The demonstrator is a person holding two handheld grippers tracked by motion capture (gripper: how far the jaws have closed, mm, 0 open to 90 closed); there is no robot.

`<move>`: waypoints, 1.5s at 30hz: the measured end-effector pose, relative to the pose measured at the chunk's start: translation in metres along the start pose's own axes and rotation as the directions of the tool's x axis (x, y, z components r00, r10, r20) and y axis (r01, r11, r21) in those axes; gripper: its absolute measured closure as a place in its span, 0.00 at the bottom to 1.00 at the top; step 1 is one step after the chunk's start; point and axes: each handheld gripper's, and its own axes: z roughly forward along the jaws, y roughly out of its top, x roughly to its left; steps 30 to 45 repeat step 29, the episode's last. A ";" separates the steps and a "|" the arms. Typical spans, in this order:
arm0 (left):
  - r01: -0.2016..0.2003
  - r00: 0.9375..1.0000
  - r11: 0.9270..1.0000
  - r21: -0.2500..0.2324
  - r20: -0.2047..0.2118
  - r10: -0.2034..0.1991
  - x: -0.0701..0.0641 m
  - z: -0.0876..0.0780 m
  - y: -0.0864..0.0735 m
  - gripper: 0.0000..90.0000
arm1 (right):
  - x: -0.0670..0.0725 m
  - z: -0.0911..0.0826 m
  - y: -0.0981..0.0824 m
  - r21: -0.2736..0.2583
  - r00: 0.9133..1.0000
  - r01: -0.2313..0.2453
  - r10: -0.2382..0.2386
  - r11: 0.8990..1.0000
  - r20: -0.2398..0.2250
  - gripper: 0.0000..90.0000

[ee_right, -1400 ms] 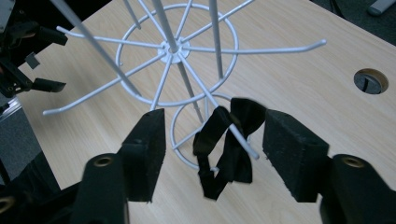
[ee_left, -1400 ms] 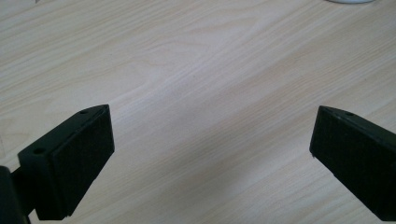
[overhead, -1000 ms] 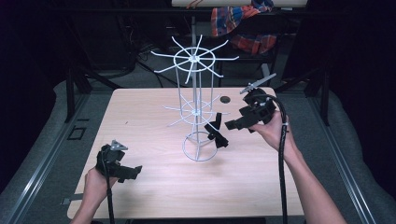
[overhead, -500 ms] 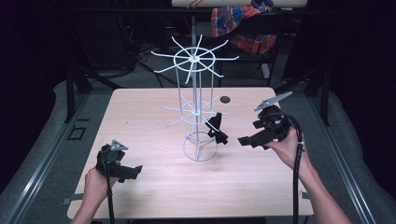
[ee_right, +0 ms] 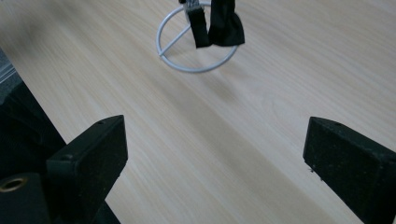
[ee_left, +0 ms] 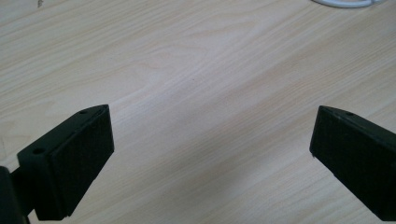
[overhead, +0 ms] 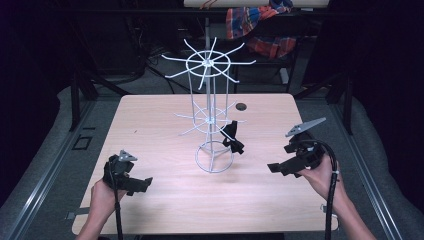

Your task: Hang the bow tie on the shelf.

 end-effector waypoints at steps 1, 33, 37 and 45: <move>-0.001 1.000 1.000 0.001 -0.001 0.001 0.000 0.000 0.000 0.00 | 0.000 0.000 -0.003 0.006 1.000 -0.001 0.001 1.000 0.002 0.07; -0.009 1.000 1.000 -0.002 0.006 0.009 -0.001 0.000 0.001 0.00 | -0.001 0.036 -0.098 0.141 0.990 -0.142 0.142 0.980 0.009 0.09; -0.009 1.000 1.000 -0.002 0.006 0.009 -0.001 0.000 0.001 0.00 | -0.001 0.036 -0.098 0.141 0.990 -0.142 0.142 0.980 0.009 0.09; -0.009 1.000 1.000 -0.002 0.006 0.009 -0.001 0.000 0.001 0.00 | -0.001 0.036 -0.098 0.141 0.990 -0.142 0.142 0.980 0.009 0.09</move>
